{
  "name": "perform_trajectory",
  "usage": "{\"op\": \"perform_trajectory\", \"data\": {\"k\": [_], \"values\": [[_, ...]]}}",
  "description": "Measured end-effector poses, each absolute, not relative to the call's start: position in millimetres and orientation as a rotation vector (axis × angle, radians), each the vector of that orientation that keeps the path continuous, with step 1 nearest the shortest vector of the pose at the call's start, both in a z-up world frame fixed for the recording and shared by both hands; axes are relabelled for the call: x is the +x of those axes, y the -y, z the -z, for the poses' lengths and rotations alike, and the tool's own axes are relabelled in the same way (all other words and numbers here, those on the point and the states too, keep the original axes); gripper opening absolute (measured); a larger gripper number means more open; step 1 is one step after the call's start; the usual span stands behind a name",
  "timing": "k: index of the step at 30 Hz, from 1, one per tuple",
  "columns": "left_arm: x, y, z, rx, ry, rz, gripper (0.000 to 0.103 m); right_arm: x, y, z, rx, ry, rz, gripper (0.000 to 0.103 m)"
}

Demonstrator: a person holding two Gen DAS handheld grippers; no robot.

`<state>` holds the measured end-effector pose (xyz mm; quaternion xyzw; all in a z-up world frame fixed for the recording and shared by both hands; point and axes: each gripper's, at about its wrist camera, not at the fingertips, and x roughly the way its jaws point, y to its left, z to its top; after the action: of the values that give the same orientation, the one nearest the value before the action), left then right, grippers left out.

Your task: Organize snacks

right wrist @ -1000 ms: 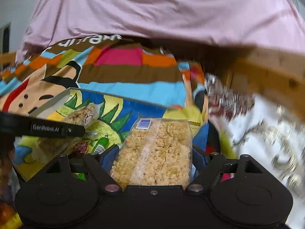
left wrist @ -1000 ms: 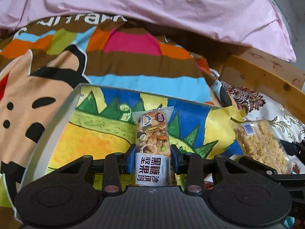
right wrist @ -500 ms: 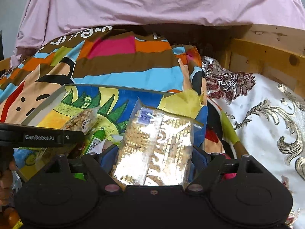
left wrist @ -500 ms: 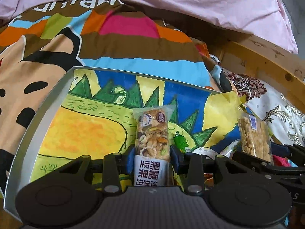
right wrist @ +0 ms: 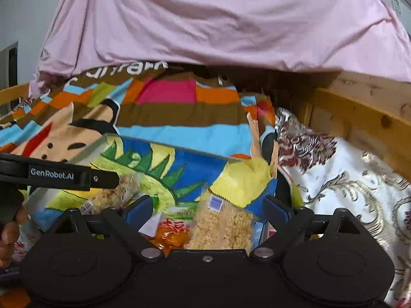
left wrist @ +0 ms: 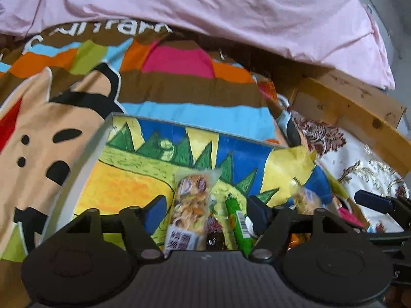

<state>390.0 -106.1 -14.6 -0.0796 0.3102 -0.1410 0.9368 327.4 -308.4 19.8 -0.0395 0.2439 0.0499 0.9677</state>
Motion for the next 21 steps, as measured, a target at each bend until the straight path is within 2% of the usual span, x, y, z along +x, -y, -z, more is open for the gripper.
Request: {"op": "perform_trajectory", "data": {"k": [4, 9, 13, 21], "values": [[373.9, 98.2, -4.4, -0.183, -0.580, 0.280, 0.088, 306.0, 308.2, -44.3, -0.078, -0.449, -0.090, 0.098], [345.8, 88.3, -30.7, -0.197, -0.516, 0.277, 0.099, 272.2, 307.8, -79.9, -0.064, -0.390, -0.074, 0.100], [312.2, 77.8, -54.8, -0.203, -0.456, 0.277, 0.102, 235.8, 299.3, -110.2, -0.057, -0.329, -0.073, 0.101], [240.7, 46.1, -96.5, -0.207, -0.366, 0.278, 0.102, 157.6, 270.1, -155.4, -0.071, -0.225, -0.094, 0.102]]}}
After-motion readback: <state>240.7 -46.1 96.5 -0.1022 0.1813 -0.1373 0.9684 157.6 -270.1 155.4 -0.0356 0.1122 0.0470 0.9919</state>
